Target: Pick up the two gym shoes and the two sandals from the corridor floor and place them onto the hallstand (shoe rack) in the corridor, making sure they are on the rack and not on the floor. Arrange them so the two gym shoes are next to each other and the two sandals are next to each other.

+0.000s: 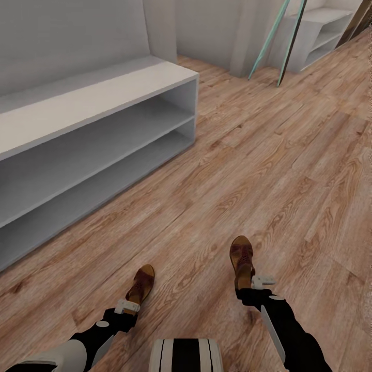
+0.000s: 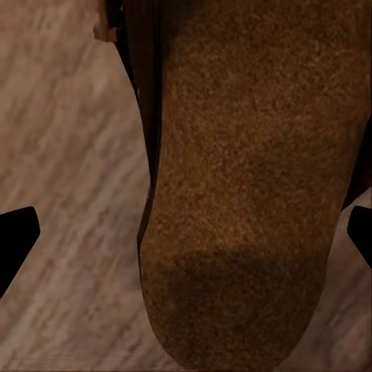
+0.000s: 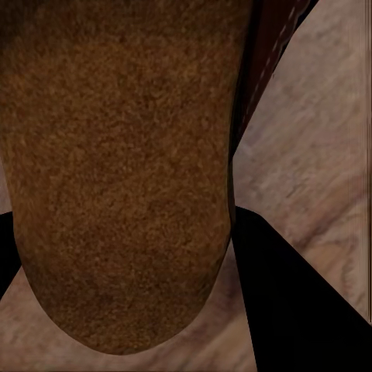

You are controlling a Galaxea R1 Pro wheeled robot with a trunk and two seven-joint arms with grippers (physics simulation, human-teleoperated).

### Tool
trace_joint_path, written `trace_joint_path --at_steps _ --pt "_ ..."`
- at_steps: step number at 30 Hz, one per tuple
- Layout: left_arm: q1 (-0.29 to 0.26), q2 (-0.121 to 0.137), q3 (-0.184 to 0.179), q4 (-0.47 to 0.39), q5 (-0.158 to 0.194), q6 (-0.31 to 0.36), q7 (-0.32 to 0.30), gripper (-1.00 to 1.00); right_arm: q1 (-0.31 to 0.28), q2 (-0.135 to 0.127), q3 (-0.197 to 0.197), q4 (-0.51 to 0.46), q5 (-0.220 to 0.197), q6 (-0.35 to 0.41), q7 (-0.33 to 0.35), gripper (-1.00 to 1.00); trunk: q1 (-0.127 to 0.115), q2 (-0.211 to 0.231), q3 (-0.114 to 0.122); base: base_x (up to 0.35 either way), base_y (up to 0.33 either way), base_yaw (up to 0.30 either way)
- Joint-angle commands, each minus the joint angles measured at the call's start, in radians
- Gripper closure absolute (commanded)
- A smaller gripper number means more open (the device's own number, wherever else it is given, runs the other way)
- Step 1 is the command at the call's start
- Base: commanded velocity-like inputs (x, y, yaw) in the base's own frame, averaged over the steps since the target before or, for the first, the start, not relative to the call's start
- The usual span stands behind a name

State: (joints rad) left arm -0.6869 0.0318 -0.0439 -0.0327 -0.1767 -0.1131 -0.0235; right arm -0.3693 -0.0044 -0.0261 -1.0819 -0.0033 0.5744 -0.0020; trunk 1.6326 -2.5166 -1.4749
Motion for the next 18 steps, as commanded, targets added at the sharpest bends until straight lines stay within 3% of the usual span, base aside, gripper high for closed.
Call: trace_joint_path --at_steps 1,12,18 --pt "0.0 0.0 -0.004 0.0 -0.004 -0.004 -0.001 -1.0 0.0 0.001 0.0 -0.001 -0.003 0.005 -0.003 1.0 0.0 0.0 -0.001 0.0 0.0 -0.123" --pt "0.0 0.0 -0.004 0.0 -0.004 -0.003 -0.001 -1.0 0.0 0.0 0.0 -0.001 -0.003 0.005 -0.003 1.0 0.0 0.0 -0.001 0.0 0.0 -0.029" --pt "0.0 0.0 -0.004 0.0 -0.004 -0.002 -0.001 -1.0 0.0 0.0 0.0 -0.001 -0.003 0.005 -0.003 1.0 0.002 -0.001 -0.024 0.0 0.0 0.0"
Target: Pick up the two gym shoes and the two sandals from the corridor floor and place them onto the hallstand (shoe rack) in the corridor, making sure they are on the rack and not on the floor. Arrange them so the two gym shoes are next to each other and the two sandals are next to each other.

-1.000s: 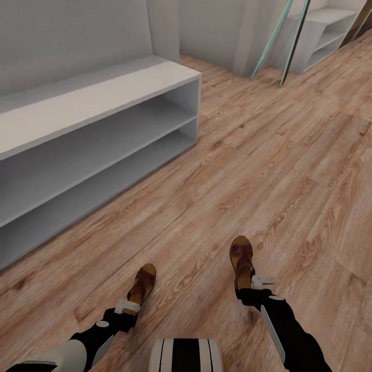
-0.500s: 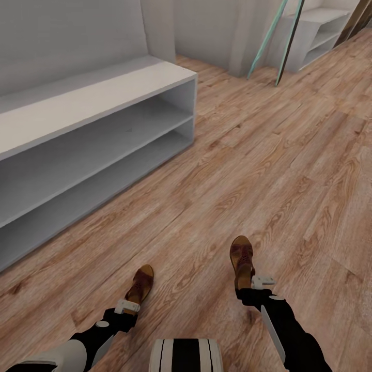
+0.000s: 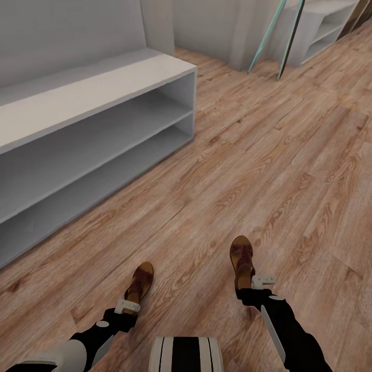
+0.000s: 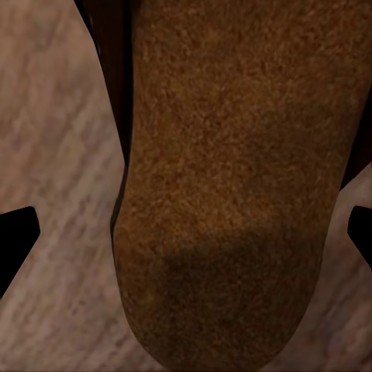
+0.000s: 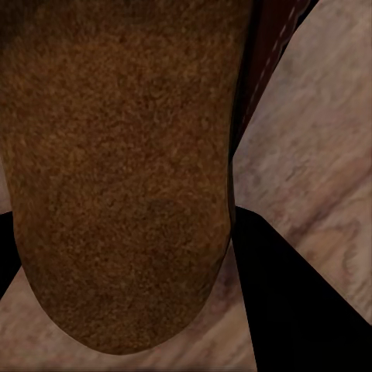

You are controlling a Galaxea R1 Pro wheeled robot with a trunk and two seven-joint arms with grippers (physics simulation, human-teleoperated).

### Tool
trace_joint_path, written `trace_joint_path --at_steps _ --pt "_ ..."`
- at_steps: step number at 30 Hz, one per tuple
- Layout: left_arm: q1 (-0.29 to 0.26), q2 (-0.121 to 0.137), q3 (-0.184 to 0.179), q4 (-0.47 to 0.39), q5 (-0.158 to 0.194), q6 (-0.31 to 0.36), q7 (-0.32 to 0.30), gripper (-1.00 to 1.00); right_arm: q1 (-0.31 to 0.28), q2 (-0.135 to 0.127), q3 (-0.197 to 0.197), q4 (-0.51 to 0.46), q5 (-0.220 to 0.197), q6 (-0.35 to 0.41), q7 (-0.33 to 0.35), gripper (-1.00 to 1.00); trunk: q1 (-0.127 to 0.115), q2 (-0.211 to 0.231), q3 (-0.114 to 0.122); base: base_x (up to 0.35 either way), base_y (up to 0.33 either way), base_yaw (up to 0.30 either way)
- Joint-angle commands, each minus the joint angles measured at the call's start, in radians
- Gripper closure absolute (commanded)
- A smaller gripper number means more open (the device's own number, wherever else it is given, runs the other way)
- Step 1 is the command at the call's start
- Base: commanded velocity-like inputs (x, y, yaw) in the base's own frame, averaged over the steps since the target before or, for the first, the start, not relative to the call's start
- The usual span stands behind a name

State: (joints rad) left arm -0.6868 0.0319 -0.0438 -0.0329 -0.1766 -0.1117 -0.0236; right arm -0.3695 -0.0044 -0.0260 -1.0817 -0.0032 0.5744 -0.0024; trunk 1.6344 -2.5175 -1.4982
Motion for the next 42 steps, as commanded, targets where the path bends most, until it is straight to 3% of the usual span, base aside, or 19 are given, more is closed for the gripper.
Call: trace_joint_path --at_steps 1,31,32,42 --pt "0.0 0.0 -0.004 0.001 -0.004 -0.004 -0.001 -1.0 0.0 0.0 0.0 -0.001 -0.003 0.005 -0.002 1.0 0.0 0.0 -0.001 0.0 0.0 0.0" --pt "0.0 0.0 -0.004 0.001 -0.004 -0.004 0.0 -1.0 0.0 0.0 0.0 -0.001 -0.003 0.005 -0.002 1.0 0.001 -0.001 -0.018 0.0 0.0 0.0" --pt "0.0 0.0 -0.003 0.001 -0.004 -0.004 0.0 1.0 0.0 0.0 0.0 -0.001 -0.003 0.005 -0.002 1.0 0.001 -0.001 -0.018 0.0 0.0 0.0" --pt "0.0 0.001 -0.003 -0.02 -0.004 -0.003 0.001 1.0 0.0 0.0 -0.001 -0.001 -0.003 0.005 -0.002 1.0 0.001 -0.001 -0.018 0.0 0.0 0.0"
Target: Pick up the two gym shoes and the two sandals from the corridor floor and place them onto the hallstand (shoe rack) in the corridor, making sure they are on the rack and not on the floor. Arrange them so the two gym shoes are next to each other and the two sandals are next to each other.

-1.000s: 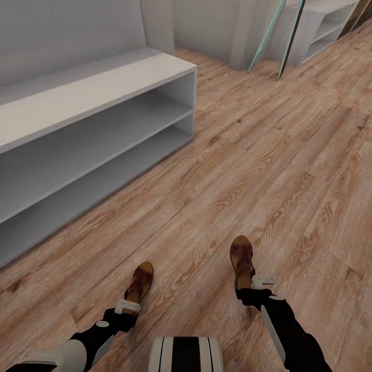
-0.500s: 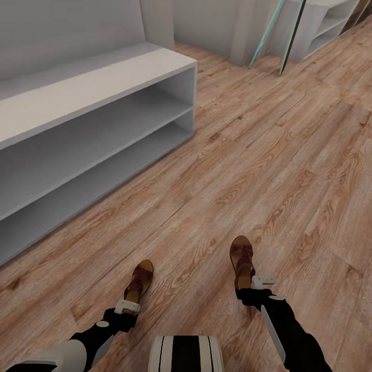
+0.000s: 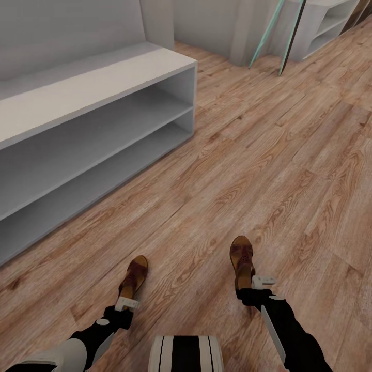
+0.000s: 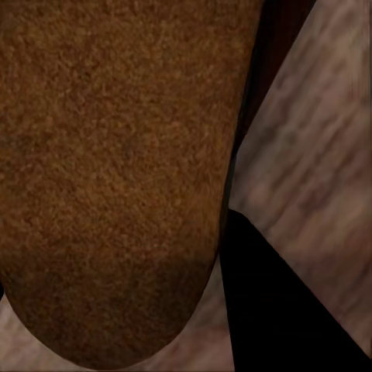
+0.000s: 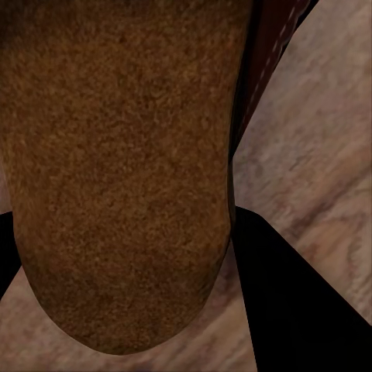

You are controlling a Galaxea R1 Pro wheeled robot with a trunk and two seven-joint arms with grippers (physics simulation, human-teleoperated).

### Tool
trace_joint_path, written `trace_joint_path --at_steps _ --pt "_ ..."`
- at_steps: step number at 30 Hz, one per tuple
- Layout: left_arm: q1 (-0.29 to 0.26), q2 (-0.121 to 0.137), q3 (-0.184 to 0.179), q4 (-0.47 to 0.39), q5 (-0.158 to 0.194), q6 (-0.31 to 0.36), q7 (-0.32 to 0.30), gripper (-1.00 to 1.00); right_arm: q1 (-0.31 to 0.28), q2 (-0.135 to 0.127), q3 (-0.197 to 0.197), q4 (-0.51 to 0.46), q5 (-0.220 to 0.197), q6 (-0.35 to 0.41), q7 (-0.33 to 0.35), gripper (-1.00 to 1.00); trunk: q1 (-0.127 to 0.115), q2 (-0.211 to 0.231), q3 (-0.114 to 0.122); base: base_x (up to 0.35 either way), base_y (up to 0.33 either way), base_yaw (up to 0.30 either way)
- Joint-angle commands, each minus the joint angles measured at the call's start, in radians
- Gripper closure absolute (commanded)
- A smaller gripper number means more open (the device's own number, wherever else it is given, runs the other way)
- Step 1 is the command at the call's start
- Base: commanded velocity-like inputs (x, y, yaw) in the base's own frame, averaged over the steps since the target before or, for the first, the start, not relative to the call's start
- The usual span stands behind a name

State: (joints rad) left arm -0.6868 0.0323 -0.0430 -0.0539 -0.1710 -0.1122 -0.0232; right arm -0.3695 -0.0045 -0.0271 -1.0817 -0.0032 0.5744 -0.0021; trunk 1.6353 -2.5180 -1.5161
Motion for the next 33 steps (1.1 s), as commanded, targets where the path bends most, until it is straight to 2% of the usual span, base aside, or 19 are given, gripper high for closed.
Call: trace_joint_path --at_steps 1,15,30,33 --pt "0.0 0.0 -0.004 0.0 -0.01 -0.003 0.0 1.0 0.0 0.0 0.0 -0.001 -0.003 0.005 -0.003 1.0 0.0 0.0 -0.001 0.0 0.0 0.0" --pt "0.0 0.0 -0.003 -0.002 -0.009 -0.003 0.0 1.0 0.0 0.0 0.0 -0.001 -0.003 0.005 -0.002 1.0 0.0 0.0 -0.001 0.0 0.0 0.0" --pt "0.0 -0.01 -0.004 -0.09 -0.005 0.002 -0.003 1.0 0.0 0.001 0.005 -0.007 0.007 0.005 -0.005 1.0 0.0 0.0 -0.001 0.0 0.0 0.0" --pt "0.0 -0.019 -0.004 -0.094 -0.005 0.002 -0.004 1.0 0.0 0.001 0.005 -0.025 0.007 0.005 -0.005 1.0 -0.002 0.0 0.011 0.0 0.0 0.0"
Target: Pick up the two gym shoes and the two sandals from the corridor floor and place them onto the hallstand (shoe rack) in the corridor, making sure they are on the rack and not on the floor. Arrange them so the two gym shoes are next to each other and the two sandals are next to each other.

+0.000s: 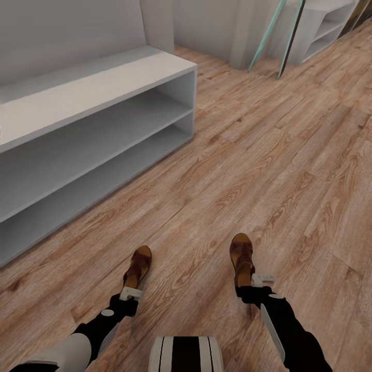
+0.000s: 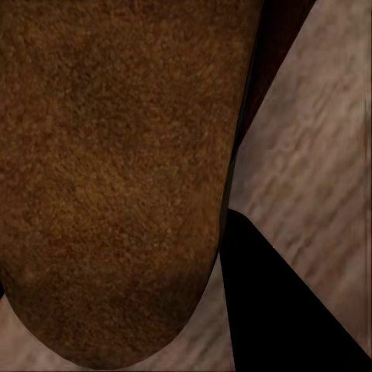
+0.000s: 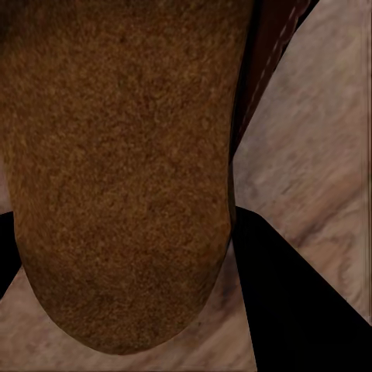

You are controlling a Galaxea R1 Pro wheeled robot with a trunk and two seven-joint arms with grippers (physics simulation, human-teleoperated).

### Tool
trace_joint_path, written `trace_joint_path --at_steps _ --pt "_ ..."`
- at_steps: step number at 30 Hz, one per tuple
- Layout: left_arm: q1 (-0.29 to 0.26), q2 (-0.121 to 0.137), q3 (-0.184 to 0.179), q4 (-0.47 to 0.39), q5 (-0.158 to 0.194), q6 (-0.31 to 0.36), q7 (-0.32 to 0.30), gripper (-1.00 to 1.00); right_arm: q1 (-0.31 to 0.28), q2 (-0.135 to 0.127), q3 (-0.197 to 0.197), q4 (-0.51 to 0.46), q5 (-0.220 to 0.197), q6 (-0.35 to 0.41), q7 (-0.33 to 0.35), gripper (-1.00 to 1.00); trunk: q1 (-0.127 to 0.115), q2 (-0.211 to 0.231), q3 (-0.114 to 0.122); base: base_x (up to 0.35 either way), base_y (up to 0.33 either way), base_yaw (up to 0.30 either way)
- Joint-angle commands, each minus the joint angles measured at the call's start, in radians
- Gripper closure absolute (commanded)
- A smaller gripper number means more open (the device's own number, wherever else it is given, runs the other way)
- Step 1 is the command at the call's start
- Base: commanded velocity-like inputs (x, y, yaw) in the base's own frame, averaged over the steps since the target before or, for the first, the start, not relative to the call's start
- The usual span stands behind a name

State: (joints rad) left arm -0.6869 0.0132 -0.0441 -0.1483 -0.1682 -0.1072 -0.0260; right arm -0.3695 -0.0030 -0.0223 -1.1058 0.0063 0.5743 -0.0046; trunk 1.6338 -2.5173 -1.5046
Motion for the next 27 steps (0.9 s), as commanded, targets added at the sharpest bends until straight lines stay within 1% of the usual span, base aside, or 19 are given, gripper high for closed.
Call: trace_joint_path --at_steps 1,6,9,10,14,18,21,22,23,24,26,27 --pt "0.0 -0.005 -0.002 -0.008 -0.008 -0.003 -0.002 1.0 0.0 0.001 0.001 -0.03 -0.002 0.006 -0.003 1.0 -0.001 0.0 0.003 0.0 0.0 0.0" --pt "-0.001 -0.01 -0.002 -0.097 -0.005 -0.002 -0.004 1.0 0.0 0.001 0.003 -0.098 -0.002 0.006 -0.003 1.0 -0.003 0.001 0.023 0.0 0.0 0.0" --pt "-0.001 -0.015 -0.003 -0.127 -0.004 -0.002 -0.004 1.0 0.0 0.001 0.004 -0.124 -0.002 0.006 -0.003 1.0 -0.004 0.002 0.034 0.0 0.0 0.0" --pt "-0.001 -0.026 -0.003 -0.135 -0.004 -0.003 -0.005 1.0 0.0 0.001 0.004 -0.131 -0.003 0.006 -0.003 1.0 -0.005 0.002 0.038 0.0 0.0 0.0" --pt "-0.001 -0.041 -0.003 -0.142 -0.005 -0.003 -0.005 1.0 0.0 0.002 0.005 -0.135 -0.002 0.006 -0.003 1.0 -0.006 0.003 0.054 0.0 0.0 0.0" --pt "-0.001 -0.049 -0.002 -0.144 -0.002 -0.004 -0.006 1.0 0.0 0.002 0.005 -0.137 -0.002 0.006 -0.003 1.0 -0.008 0.004 0.069 0.0 0.0 0.0" --pt "0.0 -0.061 -0.002 -0.143 0.0 -0.004 -0.007 1.0 0.0 0.003 0.004 -0.137 -0.003 0.006 -0.003 1.0 -0.01 0.005 0.081 0.0 0.0 0.0" --pt "0.0 -0.07 -0.002 -0.143 0.002 -0.004 -0.009 1.0 0.0 0.003 0.004 -0.137 -0.006 0.006 -0.003 1.0 -0.01 0.005 0.085 0.0 0.0 0.0" --pt "0.0 -0.072 -0.002 -0.143 0.003 -0.003 -0.009 1.0 0.0 0.003 0.003 -0.137 -0.006 0.006 -0.003 1.0 -0.01 0.005 0.088 0.0 0.0 0.0" --pt "0.0 -0.074 -0.002 -0.143 0.009 -0.003 -0.01 1.0 0.0 0.003 0.004 -0.137 -0.007 0.007 -0.003 1.0 -0.011 0.005 0.092 0.0 0.0 0.0" --pt "0.0 -0.076 -0.002 -0.142 0.033 -0.003 -0.011 1.0 0.002 0.003 0.003 -0.135 -0.009 0.007 -0.003 1.0 -0.012 0.006 0.1 0.0 0.0 0.0" --pt "0.0 -0.077 -0.002 -0.139 0.064 -0.003 -0.012 1.0 0.004 0.003 0.003 -0.133 -0.008 0.007 -0.003 1.0 -0.012 0.006 0.104 0.0 0.0 0.0"
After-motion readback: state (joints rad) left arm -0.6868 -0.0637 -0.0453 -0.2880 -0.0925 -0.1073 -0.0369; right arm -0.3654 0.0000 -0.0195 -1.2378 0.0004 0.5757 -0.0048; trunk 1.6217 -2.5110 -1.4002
